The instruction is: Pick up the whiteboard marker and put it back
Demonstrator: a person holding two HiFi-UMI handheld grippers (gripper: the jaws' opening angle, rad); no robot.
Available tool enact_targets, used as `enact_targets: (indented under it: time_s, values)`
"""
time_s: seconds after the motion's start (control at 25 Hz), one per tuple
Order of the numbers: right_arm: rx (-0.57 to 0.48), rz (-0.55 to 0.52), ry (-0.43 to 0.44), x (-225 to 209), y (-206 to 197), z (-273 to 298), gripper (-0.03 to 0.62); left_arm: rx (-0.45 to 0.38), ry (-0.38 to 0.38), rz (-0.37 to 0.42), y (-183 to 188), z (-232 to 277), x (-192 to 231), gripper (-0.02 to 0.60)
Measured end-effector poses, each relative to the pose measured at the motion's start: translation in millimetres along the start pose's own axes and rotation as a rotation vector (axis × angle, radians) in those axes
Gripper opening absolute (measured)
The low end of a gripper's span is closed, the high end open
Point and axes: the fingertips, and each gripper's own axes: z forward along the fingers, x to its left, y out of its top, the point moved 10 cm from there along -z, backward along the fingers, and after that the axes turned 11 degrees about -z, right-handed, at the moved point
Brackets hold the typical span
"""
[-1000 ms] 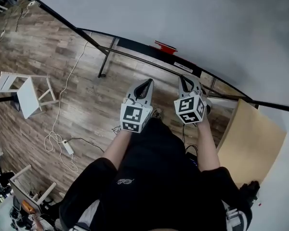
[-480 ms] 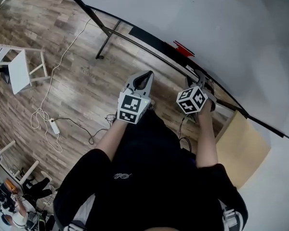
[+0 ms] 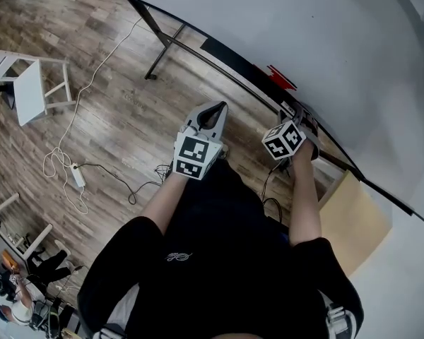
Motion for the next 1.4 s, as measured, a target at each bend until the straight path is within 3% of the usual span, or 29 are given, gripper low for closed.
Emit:
enact_targets:
  time_s: [0.32,1.4]
  values:
    - [0.028,-0.021,-0.016,0,4,0,0.072,0.007,-0.004,0.001,4,-5,3,0.006]
    - [0.002,-0.035,-0.089,11,-1,-15,0.054,0.016,-0.034,0.011,0,-3,-10,0.006]
